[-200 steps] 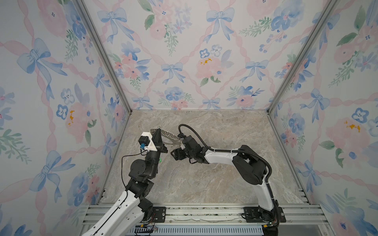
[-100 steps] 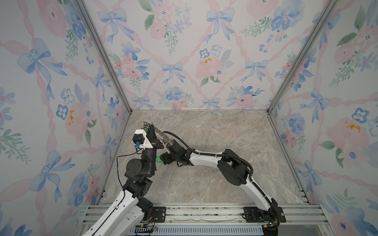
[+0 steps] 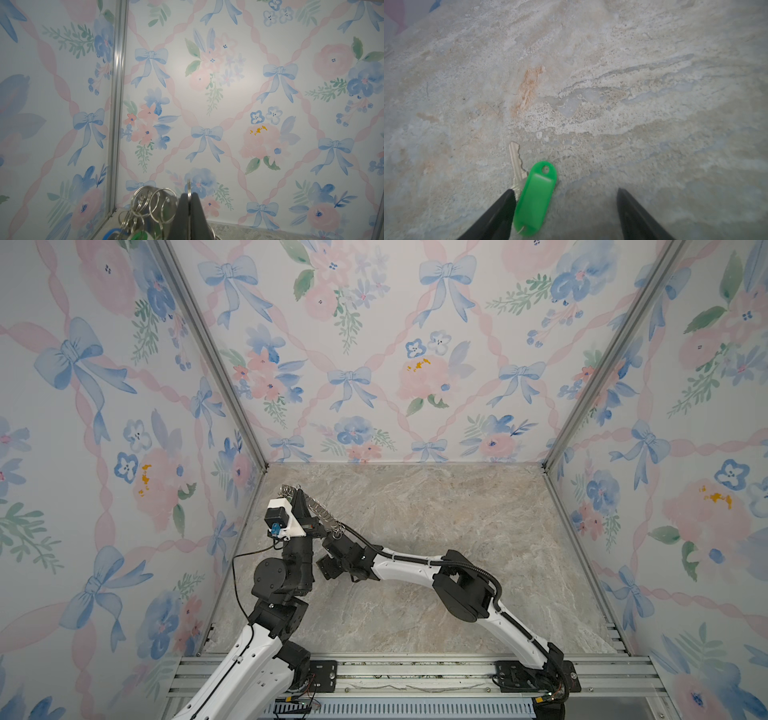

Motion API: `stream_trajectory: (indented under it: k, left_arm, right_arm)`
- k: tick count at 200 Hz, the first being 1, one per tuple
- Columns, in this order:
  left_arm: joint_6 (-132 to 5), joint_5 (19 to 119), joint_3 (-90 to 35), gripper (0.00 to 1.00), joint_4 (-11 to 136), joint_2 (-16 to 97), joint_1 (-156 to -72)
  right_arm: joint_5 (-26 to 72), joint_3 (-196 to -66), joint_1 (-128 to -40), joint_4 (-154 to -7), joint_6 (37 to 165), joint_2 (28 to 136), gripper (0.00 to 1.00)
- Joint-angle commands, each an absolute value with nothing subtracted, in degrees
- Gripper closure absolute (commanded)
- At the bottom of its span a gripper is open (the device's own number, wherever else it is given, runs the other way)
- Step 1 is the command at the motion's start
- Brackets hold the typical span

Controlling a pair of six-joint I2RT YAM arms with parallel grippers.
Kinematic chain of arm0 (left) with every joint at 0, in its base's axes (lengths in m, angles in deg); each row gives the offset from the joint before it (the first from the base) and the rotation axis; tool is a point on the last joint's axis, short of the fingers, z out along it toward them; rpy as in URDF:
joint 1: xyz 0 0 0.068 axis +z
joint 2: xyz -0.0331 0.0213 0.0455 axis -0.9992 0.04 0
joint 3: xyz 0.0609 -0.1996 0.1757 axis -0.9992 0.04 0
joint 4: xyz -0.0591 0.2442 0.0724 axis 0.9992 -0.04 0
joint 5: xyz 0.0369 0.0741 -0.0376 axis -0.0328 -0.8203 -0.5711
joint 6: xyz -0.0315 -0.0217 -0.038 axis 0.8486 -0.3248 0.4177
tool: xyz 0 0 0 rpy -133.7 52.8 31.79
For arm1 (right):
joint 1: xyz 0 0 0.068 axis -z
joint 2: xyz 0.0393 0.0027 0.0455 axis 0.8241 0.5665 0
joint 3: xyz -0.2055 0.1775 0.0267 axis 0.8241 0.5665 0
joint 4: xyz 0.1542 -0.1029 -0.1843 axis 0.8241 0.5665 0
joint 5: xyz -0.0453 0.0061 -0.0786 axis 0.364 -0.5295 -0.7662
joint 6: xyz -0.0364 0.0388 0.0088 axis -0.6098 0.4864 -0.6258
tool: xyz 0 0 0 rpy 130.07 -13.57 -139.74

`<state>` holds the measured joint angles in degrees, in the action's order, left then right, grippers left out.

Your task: Put the keys on the keyring

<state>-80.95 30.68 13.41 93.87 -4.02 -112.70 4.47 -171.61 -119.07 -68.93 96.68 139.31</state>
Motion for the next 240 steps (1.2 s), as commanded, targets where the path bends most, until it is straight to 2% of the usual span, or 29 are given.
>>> stream_trajectory:
  k: [1,46,156,199,240]
  left_arm:
    - [-81.92,30.24,11.50,1.00,95.75,-4.20,-112.05]
    - [-82.91,28.70,11.70,1.00,95.72,-5.41,-111.71]
    - [-80.95,29.47,13.36,1.00,95.74,-3.56,-111.53]
    - [-77.80,37.75,14.74,1.00,95.01,0.50,-111.57]
    - [-73.92,48.41,15.81,1.00,93.98,6.73,-111.61]
  right_arm:
    - [1.89,-172.79,-120.55,-61.78,93.57,142.48,0.22]
    - [1.21,-163.26,-120.01,-65.73,95.03,137.14,0.24]
    - [-3.40,-121.86,-112.08,-75.81,104.06,109.90,0.29]
    - [-0.67,-107.87,-104.42,-77.45,108.66,97.86,0.29]
    - [2.28,-104.74,-100.54,-77.11,108.14,91.45,0.31]
